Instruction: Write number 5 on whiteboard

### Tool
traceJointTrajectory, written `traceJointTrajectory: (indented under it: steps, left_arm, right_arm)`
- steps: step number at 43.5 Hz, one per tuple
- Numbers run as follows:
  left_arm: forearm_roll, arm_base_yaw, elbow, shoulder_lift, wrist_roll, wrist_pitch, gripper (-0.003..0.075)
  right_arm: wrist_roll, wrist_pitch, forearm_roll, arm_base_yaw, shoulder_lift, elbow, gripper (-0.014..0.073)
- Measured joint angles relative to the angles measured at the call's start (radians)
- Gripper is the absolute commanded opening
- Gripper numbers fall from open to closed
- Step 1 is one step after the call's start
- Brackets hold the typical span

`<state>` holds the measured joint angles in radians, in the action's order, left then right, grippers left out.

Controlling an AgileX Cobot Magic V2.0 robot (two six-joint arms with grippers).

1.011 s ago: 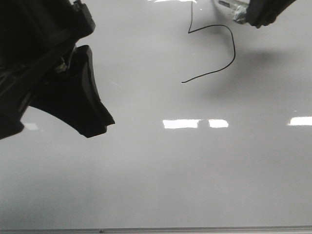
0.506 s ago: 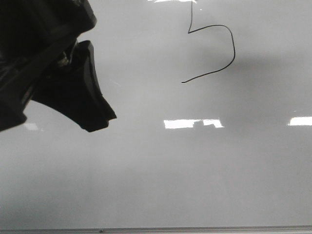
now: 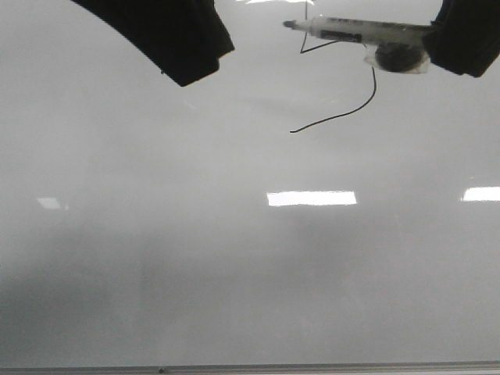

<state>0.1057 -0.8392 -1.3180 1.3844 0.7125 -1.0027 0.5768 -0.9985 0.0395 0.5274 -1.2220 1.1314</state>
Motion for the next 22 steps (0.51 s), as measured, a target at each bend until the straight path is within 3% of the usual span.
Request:
traceJointTrajectory:
  steps: [22]
  left_arm:
    - [0.117, 0.000, -0.001, 0.000, 0.138, 0.038, 0.0452]
  right_arm:
    - [0.039, 0.119, 0.012, 0.255, 0.054, -0.063, -0.0062]
